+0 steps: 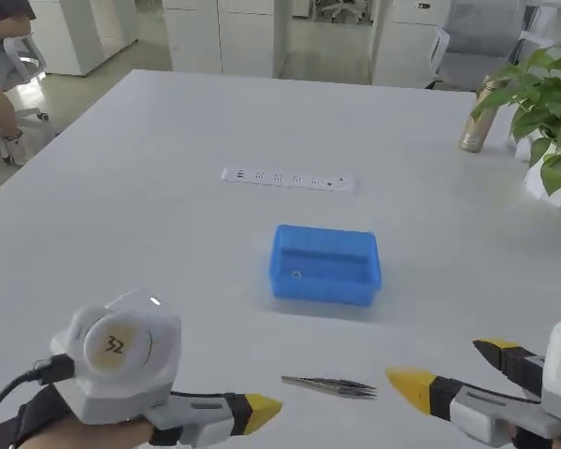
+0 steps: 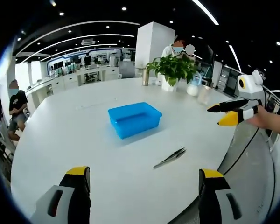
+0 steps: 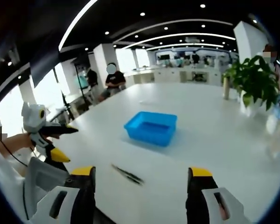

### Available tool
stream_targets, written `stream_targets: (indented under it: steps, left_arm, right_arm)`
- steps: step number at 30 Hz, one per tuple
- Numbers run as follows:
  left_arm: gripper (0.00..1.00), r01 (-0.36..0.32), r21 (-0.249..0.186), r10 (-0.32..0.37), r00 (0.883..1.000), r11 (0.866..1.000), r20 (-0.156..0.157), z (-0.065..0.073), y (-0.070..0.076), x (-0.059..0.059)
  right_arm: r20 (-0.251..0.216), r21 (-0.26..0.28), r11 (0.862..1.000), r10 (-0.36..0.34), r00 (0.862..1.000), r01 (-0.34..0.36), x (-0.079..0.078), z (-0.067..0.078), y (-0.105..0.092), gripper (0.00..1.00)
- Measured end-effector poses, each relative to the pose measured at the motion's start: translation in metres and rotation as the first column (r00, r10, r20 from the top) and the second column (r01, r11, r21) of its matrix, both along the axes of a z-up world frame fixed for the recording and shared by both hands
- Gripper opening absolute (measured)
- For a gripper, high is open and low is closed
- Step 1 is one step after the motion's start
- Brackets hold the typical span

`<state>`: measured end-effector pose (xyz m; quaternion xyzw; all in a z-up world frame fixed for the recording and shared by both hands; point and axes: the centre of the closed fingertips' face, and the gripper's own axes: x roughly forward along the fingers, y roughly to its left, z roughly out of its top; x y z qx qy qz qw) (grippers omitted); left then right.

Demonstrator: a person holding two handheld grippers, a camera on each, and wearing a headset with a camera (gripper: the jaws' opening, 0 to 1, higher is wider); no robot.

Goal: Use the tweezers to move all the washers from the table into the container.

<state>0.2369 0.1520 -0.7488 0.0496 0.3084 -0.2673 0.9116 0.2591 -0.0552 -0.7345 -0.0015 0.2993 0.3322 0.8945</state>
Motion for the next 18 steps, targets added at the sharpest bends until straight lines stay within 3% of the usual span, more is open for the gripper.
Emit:
stream_targets:
  steps: [4, 8, 10, 13, 15, 18]
  left_arm:
    - [0.99, -0.041, -0.013, 0.041, 0.999, 0.999, 0.0, 0.006, 0.006, -0.005]
    - [0.99, -0.062, 0.012, 0.062, 0.997, 0.998, -0.036, 0.001, 0.013, -0.009]
    - [0.99, -0.061, 0.025, 0.062, 0.998, 0.998, -0.015, 0.001, 0.014, -0.009]
    - [0.99, -0.06, 0.041, 0.061, 0.998, 0.997, -0.016, 0.0, 0.017, -0.009]
    - [0.99, -0.061, 0.037, 0.061, 0.998, 0.997, 0.005, 0.003, 0.017, -0.007]
    - [0.99, -0.059, 0.03, 0.059, 0.998, 0.998, 0.005, 0.002, 0.016, -0.006]
  right_arm:
    - [0.003, -0.041, 0.999, -0.013, 1.0, 0.013, -0.006, -0.004, -0.008, 0.89]
    - [-0.008, -0.053, 0.998, -0.014, 1.0, 0.014, -0.012, -0.009, -0.014, 0.93]
    - [-0.011, -0.057, 0.998, -0.015, 1.0, 0.014, -0.013, -0.01, -0.014, 0.93]
    - [-0.007, -0.071, 0.997, -0.005, 1.0, 0.005, -0.015, -0.009, -0.013, 0.94]
    - [-0.007, -0.079, 0.997, 0.0, 1.0, -0.001, -0.014, -0.01, -0.012, 0.93]
    - [-0.007, -0.091, 0.996, 0.008, 1.0, -0.008, -0.013, -0.012, -0.011, 0.93]
